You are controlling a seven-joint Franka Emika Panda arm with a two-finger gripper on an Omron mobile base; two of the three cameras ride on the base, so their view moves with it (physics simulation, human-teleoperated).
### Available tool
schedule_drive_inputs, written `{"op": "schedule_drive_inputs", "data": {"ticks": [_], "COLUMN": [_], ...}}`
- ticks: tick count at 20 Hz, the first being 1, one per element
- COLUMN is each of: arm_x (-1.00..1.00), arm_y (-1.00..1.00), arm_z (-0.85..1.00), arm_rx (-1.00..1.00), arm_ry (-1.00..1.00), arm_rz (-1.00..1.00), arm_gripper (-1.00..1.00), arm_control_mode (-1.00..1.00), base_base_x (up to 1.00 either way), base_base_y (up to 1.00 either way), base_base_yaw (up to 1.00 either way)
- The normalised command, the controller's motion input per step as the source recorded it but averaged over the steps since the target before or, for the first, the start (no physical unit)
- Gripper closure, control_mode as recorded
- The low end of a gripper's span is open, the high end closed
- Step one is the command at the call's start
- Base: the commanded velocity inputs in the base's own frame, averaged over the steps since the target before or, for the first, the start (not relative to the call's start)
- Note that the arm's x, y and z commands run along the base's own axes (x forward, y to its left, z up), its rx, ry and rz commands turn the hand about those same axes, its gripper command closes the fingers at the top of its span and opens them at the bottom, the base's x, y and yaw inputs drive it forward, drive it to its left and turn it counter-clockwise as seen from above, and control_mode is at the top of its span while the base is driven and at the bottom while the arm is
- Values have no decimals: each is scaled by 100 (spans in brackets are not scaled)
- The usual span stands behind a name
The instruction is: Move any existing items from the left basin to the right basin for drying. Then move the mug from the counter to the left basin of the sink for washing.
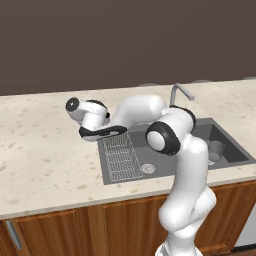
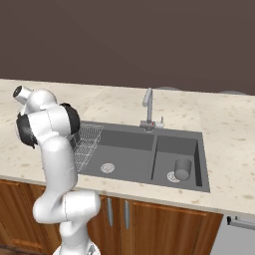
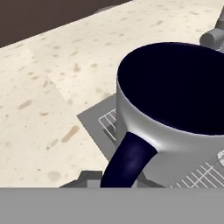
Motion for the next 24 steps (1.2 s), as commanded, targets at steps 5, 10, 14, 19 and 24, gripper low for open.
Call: {"op": "schedule_drive_inputs", "data": {"ticks": [5,10,14,19,24], "arm_x": [-34,-24,-12,-14,-17], "arm_y": [-65,-69,-69,-67,-65], "arm_z": [10,10,11,2,0], "arm_rx": [0,0,0,0,0], "arm_ry": [-1,0,0,0,0], "arm_rz": [-5,-6,-6,-4,-2], "arm_gripper": [100,100,100,100,100], "arm_control_mode": [-100,-100,-100,-100,-100], "base_base_x": [0,0,0,0,0], "base_base_y": [0,0,0,0,0], "base_base_yaw": [0,0,0,0,0]}}
